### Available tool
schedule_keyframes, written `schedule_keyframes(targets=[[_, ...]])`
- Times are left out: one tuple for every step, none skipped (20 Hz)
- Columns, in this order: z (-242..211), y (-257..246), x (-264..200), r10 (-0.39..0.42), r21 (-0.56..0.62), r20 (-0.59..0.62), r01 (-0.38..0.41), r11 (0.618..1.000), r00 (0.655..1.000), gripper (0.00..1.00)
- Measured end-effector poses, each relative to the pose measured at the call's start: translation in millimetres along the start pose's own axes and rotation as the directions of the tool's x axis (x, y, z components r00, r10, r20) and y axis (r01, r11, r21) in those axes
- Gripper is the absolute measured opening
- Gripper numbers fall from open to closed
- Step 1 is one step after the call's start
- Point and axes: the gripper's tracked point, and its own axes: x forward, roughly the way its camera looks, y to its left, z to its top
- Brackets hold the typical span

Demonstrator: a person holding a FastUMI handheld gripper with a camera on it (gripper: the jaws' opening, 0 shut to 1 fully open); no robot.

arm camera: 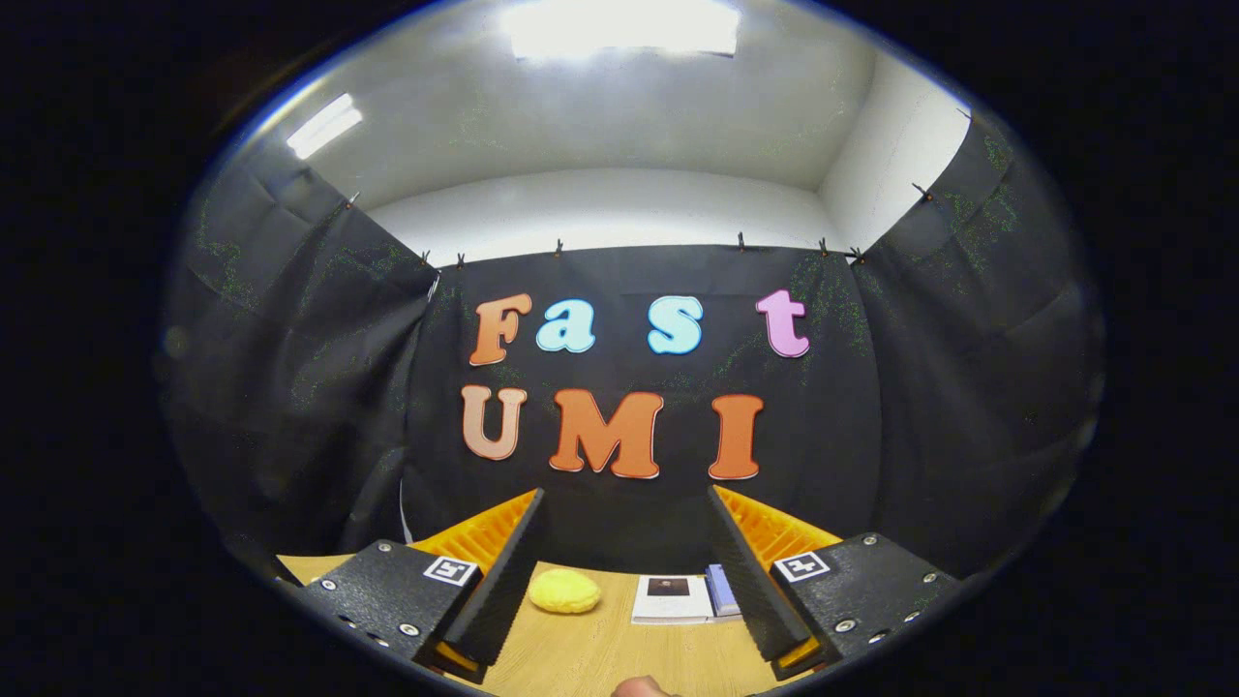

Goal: Open the storage box then place both shoes into the box .Put the left shoe in first, then the right shoe, with the right side of both shoes facing outward in a uniform manner.

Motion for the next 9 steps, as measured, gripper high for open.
schedule_keyframes(targets=[[0.9,0.5,0.0,0.007,0.013,-0.010,-0.007,1.000,1.000,0.96],[2.9,0.3,-0.1,0.012,0.016,-0.010,-0.012,1.000,1.000,0.96],[5.4,-1.2,1.8,0.010,0.011,-0.008,-0.010,1.000,1.000,0.96],[5.7,-2.7,2.8,0.004,0.001,-0.005,-0.004,1.000,1.000,0.96],[7.0,-2.8,3.7,-0.002,-0.005,0.003,0.002,1.000,1.000,0.96],[8.8,-0.3,3.9,-0.003,-0.006,0.012,0.003,1.000,1.000,0.96],[9.9,3.6,5.1,0.003,-0.003,0.015,-0.003,1.000,1.000,0.96],[9.2,8.5,5.8,0.011,0.001,0.014,-0.011,1.000,1.000,0.96],[7.5,10.0,8.1,0.005,-0.006,0.016,-0.005,1.000,1.000,0.96]])
